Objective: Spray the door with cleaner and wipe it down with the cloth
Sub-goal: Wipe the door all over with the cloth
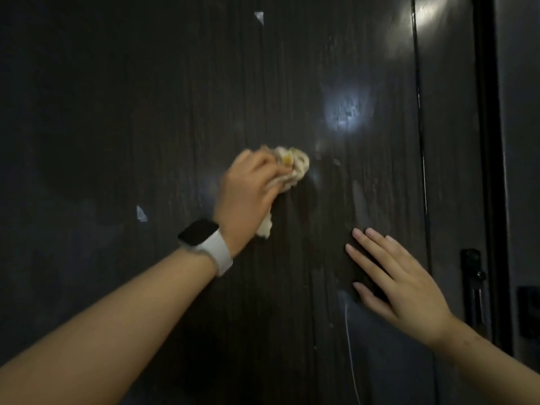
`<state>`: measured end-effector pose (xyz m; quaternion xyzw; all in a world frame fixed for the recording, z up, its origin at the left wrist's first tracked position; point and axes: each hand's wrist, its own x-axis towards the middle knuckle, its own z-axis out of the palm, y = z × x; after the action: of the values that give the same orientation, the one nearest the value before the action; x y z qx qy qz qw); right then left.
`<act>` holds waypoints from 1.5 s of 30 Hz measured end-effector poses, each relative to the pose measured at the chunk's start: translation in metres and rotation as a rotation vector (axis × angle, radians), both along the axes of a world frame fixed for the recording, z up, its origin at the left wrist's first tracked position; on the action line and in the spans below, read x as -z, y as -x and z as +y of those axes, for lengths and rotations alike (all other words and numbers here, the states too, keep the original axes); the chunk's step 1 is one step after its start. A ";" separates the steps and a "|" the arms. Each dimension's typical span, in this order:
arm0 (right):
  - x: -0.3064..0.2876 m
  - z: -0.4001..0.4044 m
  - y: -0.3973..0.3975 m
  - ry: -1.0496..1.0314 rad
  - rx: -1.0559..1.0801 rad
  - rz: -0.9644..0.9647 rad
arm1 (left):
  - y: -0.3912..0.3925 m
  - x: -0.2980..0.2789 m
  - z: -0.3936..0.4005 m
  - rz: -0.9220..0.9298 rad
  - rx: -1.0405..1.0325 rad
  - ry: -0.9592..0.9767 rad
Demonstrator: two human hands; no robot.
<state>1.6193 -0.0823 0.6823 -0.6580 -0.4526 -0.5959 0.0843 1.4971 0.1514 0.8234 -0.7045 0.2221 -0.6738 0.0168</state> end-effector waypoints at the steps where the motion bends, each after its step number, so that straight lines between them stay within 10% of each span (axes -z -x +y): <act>1: 0.001 0.001 0.000 -0.003 0.002 -0.007 | 0.000 0.024 0.001 0.018 0.014 -0.021; 6: -0.004 -0.003 0.008 0.017 -0.008 0.030 | 0.009 0.142 0.002 0.218 -0.034 -0.053; 15: 0.071 -0.018 0.031 -0.339 -0.111 0.265 | 0.003 0.051 -0.024 0.122 -0.037 0.211; 24: 0.141 -0.018 0.031 -0.371 -0.037 0.548 | 0.000 0.259 -0.062 0.417 0.062 0.155; 33: 0.139 -0.021 0.030 -0.329 -0.039 0.588 | -0.037 0.127 -0.094 0.085 0.064 0.341; 41: 0.181 -0.018 0.049 -0.527 -0.019 0.726 | -0.011 0.314 -0.106 0.320 0.031 0.480; 45: 0.195 -0.017 0.050 -0.563 0.036 0.719 | -0.024 0.281 -0.113 0.200 0.049 0.527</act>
<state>1.5692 -0.0995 0.4873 -0.7822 -0.2038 -0.4309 0.4012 1.5215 0.0385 0.5421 -0.7421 0.0567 -0.6356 -0.2051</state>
